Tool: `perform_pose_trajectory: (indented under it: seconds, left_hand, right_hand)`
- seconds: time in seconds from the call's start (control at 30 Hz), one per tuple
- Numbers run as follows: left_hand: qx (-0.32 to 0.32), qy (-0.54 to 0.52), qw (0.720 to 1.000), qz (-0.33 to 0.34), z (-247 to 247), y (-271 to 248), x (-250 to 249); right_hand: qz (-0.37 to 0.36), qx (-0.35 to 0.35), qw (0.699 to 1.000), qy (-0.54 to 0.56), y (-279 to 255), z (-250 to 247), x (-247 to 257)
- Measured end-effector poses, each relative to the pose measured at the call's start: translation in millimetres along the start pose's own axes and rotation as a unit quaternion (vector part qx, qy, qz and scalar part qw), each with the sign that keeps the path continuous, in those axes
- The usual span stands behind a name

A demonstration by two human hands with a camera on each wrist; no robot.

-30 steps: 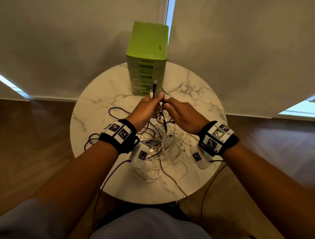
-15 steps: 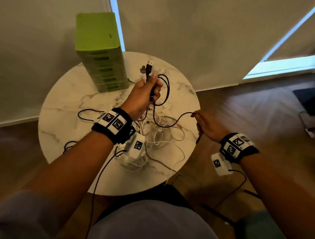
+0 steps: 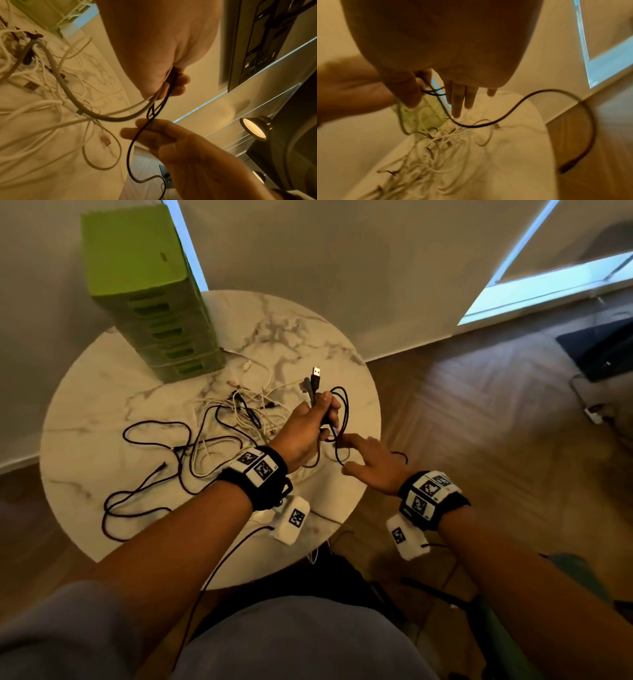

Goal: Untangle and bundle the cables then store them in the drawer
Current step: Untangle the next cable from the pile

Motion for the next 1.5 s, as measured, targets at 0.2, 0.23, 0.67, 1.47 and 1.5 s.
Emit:
perform_pose_trajectory:
  seconds: [0.2,0.23,0.67,1.47,1.5]
  left_hand:
    - [-0.020,0.068,0.997,0.032,-12.2,5.7,-24.0]
    - [-0.031,0.063,0.997,0.035,-18.6,7.0,-27.6]
    - [-0.036,-0.119,0.992,0.020,-39.1,9.8,-32.2]
    - [0.015,-0.095,0.995,-0.002,-28.1,4.3,-76.7]
    - [0.031,-0.103,0.994,-0.012,-21.5,3.5,-76.1]
  right_hand:
    - [-0.001,-0.050,0.997,0.054,3.1,-13.6,14.4]
    - [-0.003,-0.069,0.997,0.031,1.8,-22.3,10.7]
    - [0.097,-0.010,0.988,-0.120,2.5,-13.1,-57.8]
    - [0.109,0.063,0.986,-0.106,10.9,-40.7,-69.1]
    - [0.086,0.023,0.994,-0.070,14.1,-48.7,-57.7]
Point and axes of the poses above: each hand's wrist, its own y-axis towards the middle knuckle, its own z-axis out of the palm, x = y × z, the point moved 9 cm from there along y, towards the middle knuckle, and after that the axes turned 5 degrees about -y, right-handed, at the moved point
